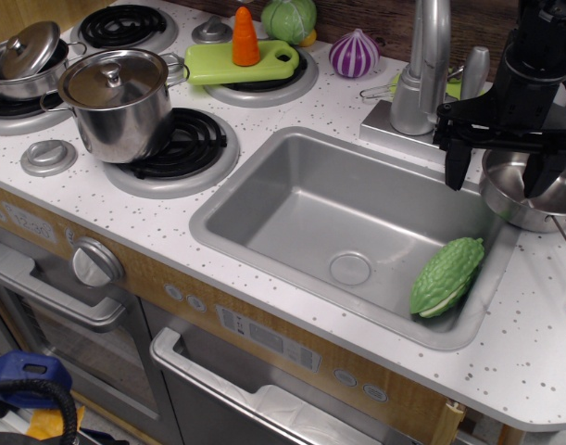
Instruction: Put pan in sink
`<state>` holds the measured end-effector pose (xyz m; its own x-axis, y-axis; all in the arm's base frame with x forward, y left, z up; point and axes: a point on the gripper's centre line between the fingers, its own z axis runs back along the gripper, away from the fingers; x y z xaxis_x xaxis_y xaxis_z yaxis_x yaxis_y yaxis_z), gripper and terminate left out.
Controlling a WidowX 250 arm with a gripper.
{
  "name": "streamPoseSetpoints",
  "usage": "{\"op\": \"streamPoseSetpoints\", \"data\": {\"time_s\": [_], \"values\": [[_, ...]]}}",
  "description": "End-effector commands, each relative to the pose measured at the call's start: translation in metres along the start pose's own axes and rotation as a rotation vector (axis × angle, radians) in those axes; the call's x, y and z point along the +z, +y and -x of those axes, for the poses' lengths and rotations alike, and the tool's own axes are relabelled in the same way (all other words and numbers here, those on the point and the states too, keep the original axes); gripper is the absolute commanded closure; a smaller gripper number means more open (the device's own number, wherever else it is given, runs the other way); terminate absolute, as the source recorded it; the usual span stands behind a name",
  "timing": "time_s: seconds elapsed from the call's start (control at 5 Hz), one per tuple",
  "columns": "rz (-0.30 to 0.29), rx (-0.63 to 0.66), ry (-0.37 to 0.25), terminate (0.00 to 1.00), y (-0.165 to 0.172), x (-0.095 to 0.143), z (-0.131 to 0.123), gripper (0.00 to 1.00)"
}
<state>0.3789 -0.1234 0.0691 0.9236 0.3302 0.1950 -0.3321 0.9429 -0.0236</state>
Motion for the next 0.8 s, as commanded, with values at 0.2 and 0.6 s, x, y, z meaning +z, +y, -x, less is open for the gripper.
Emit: {"op": "streamPoseSetpoints", "data": {"time_s": [0.2, 0.6], "values": [[0.034, 0.101, -0.006, 0.0, -0.005, 0.009, -0.011, 0.0], [0.066, 0.257, -0.074, 0.0, -0.012, 0.005, -0.022, 0.0]]}}
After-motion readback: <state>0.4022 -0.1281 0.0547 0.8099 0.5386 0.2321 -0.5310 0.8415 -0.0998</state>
